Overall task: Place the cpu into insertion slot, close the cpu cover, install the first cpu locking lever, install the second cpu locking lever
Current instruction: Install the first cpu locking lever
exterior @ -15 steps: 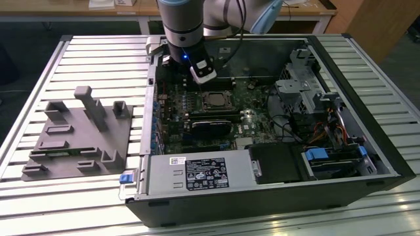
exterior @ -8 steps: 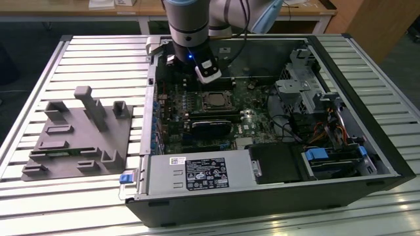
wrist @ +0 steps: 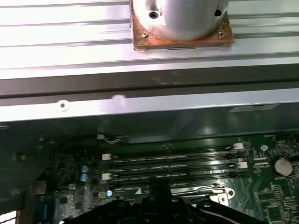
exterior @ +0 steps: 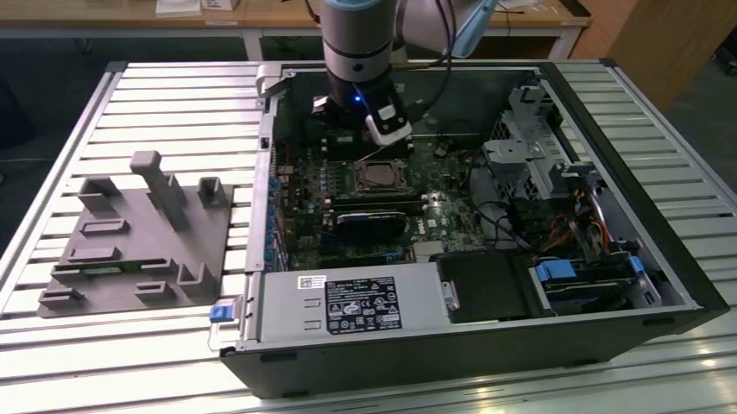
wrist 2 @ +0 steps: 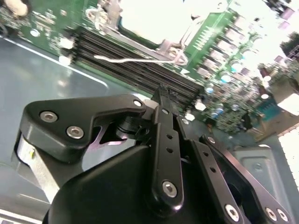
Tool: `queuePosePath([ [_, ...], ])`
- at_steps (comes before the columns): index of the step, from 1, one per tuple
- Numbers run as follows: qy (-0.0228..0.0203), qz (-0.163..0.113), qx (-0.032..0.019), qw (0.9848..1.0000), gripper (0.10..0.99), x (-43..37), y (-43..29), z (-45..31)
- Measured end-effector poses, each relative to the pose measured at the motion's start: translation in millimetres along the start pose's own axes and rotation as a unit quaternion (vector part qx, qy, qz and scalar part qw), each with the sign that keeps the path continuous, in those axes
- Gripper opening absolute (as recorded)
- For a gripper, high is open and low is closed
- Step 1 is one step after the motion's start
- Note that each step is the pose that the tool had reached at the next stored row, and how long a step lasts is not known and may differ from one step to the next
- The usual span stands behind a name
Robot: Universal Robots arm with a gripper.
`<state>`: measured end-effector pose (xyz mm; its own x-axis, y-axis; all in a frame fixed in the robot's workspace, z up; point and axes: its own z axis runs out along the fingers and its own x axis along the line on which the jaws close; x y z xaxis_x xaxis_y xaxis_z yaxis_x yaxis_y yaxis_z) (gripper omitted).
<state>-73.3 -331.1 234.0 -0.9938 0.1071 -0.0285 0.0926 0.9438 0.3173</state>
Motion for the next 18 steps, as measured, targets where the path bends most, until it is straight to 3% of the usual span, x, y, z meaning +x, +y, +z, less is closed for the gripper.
queuePosePath([
  [7, 0.0009, 0.0, 0.0011, 1.0, 0.106, -18.7, 1.7, 1.2],
  [11, -0.0002, 0.0, 0.0078, 1.0, 0.106, -20.2, 1.8, 1.5],
  [14, -0.0089, -0.003, 0.0154, 0.9998, 0.106, -20.0, 1.5, 2.4],
  [18, -0.0261, -0.008, 0.026, 0.9993, 0.106, -19.4, 1.0, 3.8],
])
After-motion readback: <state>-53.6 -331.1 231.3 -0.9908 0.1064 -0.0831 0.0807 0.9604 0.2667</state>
